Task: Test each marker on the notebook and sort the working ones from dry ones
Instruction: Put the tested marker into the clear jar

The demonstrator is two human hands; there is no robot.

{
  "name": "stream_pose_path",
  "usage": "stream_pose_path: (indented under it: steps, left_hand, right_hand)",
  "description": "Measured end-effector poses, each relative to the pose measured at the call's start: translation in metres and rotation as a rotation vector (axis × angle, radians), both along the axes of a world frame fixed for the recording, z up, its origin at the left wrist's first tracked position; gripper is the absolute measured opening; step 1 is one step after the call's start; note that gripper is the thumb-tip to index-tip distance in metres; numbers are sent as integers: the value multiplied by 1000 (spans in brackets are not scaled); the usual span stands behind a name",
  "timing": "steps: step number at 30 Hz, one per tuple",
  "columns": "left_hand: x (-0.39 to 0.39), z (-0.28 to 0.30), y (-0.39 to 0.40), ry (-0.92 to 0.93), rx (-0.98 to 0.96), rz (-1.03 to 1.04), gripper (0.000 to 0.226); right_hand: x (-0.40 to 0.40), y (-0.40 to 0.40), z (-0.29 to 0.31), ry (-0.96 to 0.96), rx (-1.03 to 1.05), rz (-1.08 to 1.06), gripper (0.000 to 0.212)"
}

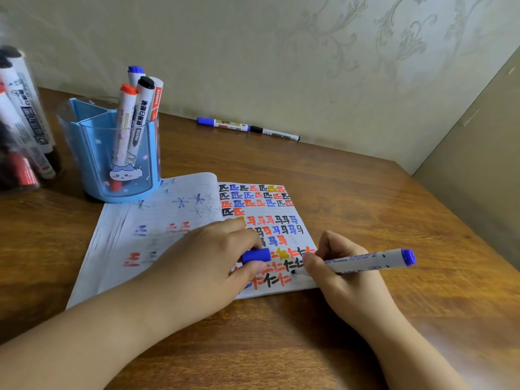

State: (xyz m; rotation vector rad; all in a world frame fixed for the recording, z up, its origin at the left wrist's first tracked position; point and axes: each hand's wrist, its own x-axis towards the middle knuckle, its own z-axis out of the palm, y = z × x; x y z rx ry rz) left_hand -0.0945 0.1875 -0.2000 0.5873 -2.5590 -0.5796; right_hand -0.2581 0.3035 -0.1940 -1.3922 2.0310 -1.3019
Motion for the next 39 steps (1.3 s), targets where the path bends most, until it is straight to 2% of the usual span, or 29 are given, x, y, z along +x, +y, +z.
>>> stream_pose_path:
  steps: [7,13,18,27,31,36,39]
  left_hand:
    - [0,-1,-1,4,0,0,20]
    - [0,-1,-2,29,5,8,21]
    - [0,-1,-3,38,6,27,20]
    - [0,1,-2,57,28,45,19]
    - [-1,1,-3,59,40,59,24]
    - [0,6,-7,45,99,93,25]
    - [4,23,-8,55,129,103,20]
  right_hand:
    - [-2,2,-1,-1,14,33,36]
    - [3,2,4,-50,2,45,49]
    - [-5,3,-3,-34,-46,-5,40]
    - [-6,4,-4,-11,-18,-25,40]
    - [-4,4,-1,-19,7,-25,48]
    - [-8,2,-3,3,-102,-149,38]
    - [-3,-2,15,-94,-169,-185,32]
